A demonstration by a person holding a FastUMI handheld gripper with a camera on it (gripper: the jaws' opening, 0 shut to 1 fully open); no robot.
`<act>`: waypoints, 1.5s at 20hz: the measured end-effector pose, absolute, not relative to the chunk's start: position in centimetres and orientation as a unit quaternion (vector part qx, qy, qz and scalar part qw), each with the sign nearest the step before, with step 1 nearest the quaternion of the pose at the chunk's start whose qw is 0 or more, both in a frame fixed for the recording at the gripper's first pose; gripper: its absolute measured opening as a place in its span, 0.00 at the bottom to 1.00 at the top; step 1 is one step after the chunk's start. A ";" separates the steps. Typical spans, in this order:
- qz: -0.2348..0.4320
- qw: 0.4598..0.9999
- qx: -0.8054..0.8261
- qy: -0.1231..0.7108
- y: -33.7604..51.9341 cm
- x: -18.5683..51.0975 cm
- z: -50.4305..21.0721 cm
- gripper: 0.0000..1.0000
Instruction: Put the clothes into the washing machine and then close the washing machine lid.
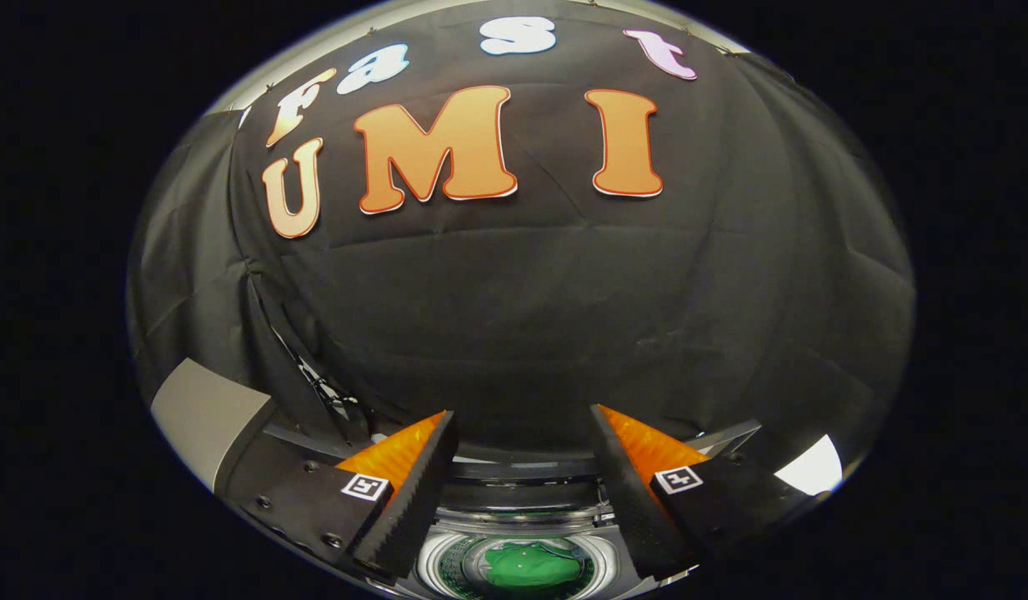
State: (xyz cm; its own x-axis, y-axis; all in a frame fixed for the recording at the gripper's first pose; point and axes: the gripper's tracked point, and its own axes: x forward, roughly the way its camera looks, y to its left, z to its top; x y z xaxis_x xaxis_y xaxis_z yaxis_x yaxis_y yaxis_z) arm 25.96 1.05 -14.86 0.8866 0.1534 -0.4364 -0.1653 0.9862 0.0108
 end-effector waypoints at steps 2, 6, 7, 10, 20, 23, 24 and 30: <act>0.082 0.972 -0.013 0.221 0.7 24.9 -14.8 1.00; 0.082 0.973 -0.014 0.215 0.5 22.4 -14.9 1.00; 0.082 0.973 -0.014 0.214 0.5 21.8 -15.0 1.00; 0.081 0.973 -0.015 0.215 0.2 19.7 -15.3 1.00; 0.088 0.959 0.005 0.270 -0.2 12.9 -20.0 0.99; 0.110 0.945 0.035 0.307 0.6 10.6 -23.6 0.99; 0.109 0.945 0.033 0.305 0.2 10.3 -23.8 0.99; 0.094 0.954 0.035 0.281 -2.9 9.4 -21.7 0.99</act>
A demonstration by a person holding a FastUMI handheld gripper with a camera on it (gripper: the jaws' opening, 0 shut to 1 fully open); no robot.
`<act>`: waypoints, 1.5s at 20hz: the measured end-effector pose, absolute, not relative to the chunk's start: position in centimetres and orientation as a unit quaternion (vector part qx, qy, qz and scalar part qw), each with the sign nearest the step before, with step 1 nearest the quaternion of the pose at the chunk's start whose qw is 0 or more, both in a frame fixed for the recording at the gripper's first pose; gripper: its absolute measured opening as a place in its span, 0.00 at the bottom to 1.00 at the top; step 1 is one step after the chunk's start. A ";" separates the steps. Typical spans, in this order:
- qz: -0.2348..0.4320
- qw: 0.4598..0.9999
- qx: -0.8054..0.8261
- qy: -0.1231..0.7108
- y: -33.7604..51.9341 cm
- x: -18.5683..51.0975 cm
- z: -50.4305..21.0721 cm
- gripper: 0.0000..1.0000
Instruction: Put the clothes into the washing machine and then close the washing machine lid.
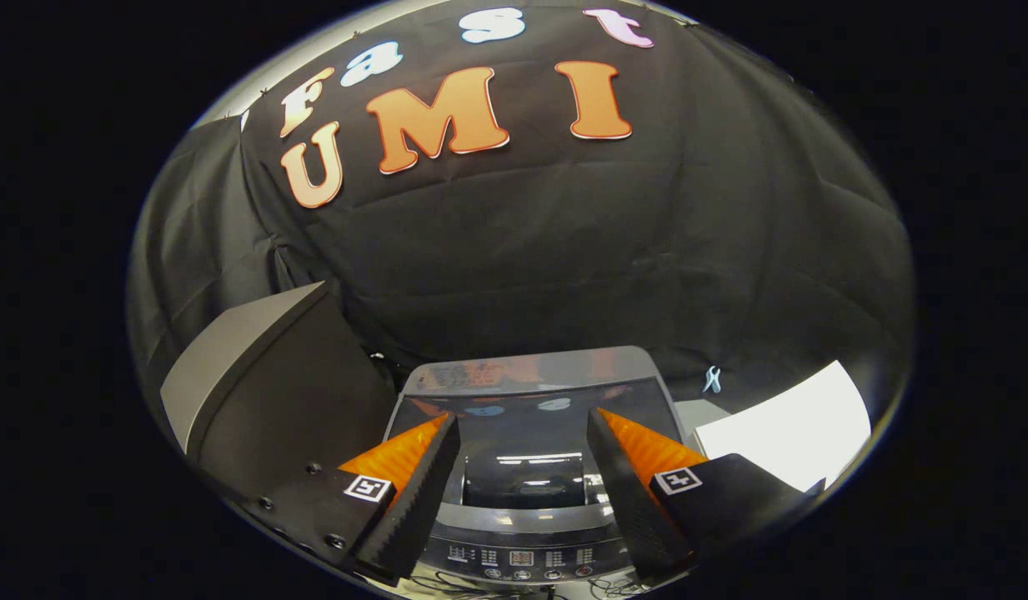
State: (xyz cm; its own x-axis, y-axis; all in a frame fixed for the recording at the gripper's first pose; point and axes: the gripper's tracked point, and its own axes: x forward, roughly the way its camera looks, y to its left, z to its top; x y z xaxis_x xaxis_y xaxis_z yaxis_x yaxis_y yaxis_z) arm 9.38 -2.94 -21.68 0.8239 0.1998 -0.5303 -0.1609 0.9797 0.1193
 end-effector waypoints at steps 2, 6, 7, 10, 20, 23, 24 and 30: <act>0.093 0.959 0.038 0.266 -4.0 9.0 -19.9 0.99; 0.076 0.975 0.027 0.207 -7.2 8.8 -13.9 0.99; 0.072 0.979 0.025 0.188 -8.4 8.3 -11.7 0.99; 0.059 0.989 0.027 0.136 -11.4 6.8 -5.4 0.99; 0.012 1.000 0.012 0.009 -18.3 3.8 9.0 0.98; 0.010 1.000 0.014 0.014 -18.5 3.9 7.8 0.98; 0.011 1.000 0.018 0.018 -18.3 4.1 7.3 0.98; 0.029 0.999 0.014 0.029 -16.9 4.5 6.0 0.98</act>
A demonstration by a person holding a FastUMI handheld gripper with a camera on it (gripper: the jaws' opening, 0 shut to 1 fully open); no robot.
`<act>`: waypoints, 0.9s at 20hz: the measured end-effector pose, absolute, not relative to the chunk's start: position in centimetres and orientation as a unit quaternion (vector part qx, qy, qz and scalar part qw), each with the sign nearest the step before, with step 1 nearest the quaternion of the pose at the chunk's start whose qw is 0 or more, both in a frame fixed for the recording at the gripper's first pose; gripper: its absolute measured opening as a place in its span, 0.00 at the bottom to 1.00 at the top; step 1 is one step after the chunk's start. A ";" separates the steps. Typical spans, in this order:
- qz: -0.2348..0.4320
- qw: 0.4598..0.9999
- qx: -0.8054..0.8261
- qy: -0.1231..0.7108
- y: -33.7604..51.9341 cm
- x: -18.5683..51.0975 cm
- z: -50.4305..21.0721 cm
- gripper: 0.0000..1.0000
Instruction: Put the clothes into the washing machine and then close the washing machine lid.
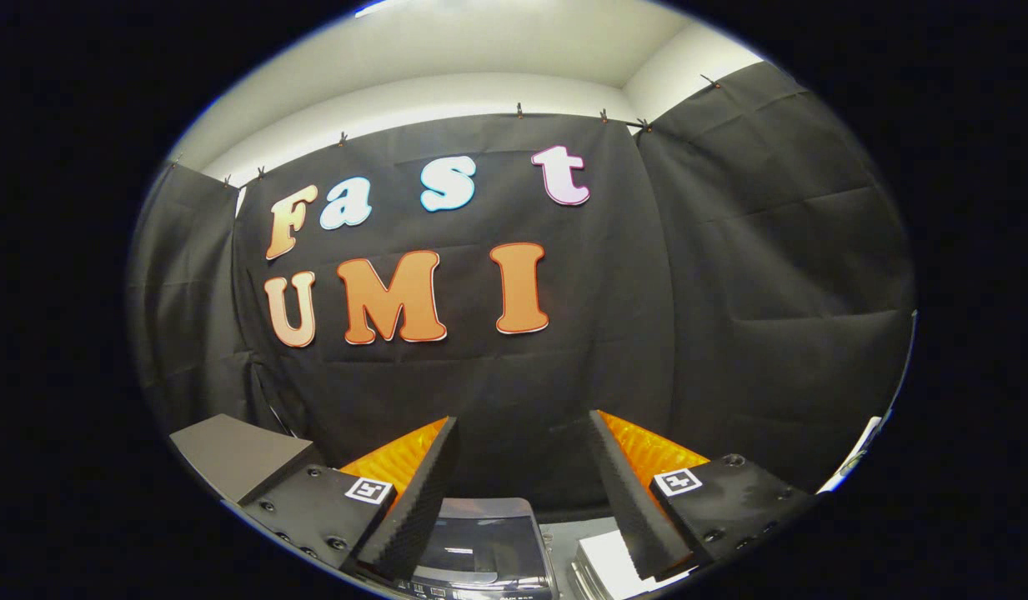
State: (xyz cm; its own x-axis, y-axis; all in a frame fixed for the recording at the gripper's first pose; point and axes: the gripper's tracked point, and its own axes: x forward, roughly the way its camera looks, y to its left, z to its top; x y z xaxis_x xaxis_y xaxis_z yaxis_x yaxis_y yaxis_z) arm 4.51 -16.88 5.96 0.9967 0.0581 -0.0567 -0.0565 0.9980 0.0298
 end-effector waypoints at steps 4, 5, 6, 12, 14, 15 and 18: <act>0.031 0.999 0.015 0.027 -16.9 4.3 6.0 0.98; 0.030 0.999 0.015 0.028 -16.9 4.3 5.8 0.98; 0.030 0.999 0.015 0.029 -17.0 4.1 5.7 0.98; 0.028 0.999 0.016 0.033 -17.1 4.0 5.3 0.98; 0.030 0.999 0.016 0.035 -16.9 3.9 5.2 0.98; 0.031 0.999 0.016 0.037 -16.9 3.9 5.1 0.98; 0.034 0.999 0.016 0.038 -16.7 3.8 4.9 0.98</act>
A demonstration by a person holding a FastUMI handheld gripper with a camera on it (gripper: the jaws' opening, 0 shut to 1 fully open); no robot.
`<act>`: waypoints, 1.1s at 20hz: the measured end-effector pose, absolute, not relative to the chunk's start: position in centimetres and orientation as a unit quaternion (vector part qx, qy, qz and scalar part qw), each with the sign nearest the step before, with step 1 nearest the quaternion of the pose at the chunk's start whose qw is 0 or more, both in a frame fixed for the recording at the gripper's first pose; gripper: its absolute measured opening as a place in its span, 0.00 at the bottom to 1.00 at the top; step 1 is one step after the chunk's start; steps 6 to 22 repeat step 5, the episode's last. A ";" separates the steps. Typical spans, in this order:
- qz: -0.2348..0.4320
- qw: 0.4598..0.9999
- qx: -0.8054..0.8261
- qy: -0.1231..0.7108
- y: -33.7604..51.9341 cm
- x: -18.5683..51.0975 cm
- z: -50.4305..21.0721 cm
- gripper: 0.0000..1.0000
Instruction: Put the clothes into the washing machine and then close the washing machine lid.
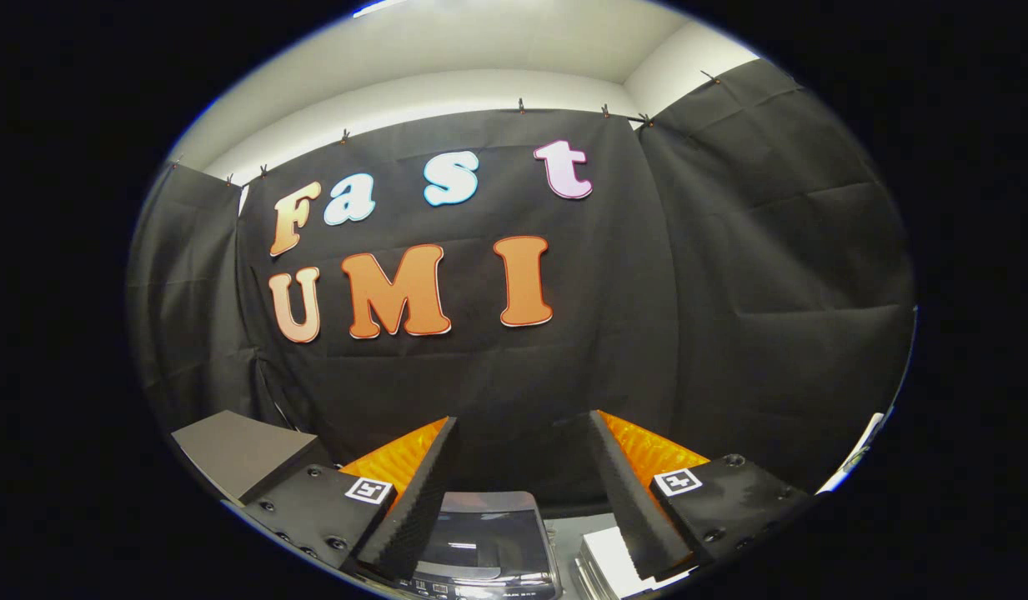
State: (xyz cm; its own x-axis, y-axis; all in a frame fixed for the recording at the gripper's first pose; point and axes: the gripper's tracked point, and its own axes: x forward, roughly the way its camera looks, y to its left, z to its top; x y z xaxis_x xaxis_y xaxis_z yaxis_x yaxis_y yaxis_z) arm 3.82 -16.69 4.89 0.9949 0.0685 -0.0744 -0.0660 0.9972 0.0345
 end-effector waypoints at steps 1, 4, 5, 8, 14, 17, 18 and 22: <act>0.035 0.999 0.016 0.038 -16.7 3.8 4.8 0.98; 0.035 0.998 0.018 0.040 -16.8 3.8 4.6 0.98; 0.034 0.998 0.018 0.041 -16.8 3.8 4.5 0.98; 0.034 0.998 0.018 0.041 -16.8 3.8 4.5 0.98; 0.034 0.998 0.018 0.041 -16.8 3.8 4.5 0.98; 0.034 0.998 0.018 0.041 -16.8 3.8 4.5 0.98; 0.034 0.998 0.018 0.041 -16.8 3.8 4.5 0.98; 0.034 0.998 0.018 0.041 -16.8 3.8 4.5 0.98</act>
